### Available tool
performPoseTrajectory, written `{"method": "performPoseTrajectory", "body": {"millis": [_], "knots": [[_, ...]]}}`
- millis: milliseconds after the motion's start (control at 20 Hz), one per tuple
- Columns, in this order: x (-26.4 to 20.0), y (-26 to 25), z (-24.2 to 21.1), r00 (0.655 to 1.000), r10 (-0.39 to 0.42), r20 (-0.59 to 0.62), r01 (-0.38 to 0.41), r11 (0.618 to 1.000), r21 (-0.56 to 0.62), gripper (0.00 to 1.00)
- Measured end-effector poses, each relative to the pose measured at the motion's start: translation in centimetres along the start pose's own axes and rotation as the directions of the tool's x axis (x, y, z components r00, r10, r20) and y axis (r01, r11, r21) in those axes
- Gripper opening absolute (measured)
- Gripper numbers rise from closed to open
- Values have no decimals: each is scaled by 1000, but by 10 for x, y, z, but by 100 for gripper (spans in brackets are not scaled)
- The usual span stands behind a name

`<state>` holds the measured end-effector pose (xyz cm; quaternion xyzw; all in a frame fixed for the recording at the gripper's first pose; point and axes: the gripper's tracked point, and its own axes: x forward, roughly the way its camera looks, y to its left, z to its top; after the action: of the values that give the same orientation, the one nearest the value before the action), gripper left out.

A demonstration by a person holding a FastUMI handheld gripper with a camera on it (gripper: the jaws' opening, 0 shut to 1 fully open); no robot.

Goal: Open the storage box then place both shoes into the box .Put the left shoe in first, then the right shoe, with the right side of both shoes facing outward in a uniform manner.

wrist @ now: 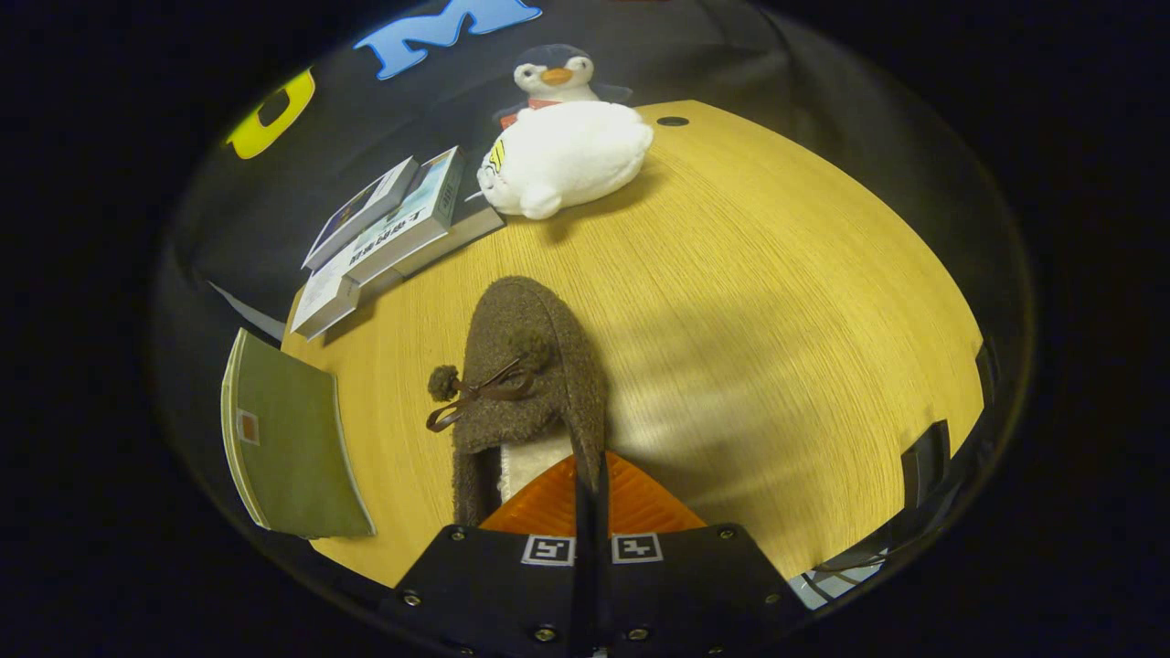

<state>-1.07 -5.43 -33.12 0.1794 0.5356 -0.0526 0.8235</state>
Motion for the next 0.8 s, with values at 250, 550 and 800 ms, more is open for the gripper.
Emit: {"method": "performPoseTrajectory", "body": {"millis": [250,550,800], "knots": [[-25,33,9,999,28,45,-29,999,18,1],[-56,80,22,993,64,95,-64,998,0,0],[-76,125,24,986,113,119,-113,994,-11,0]]}}
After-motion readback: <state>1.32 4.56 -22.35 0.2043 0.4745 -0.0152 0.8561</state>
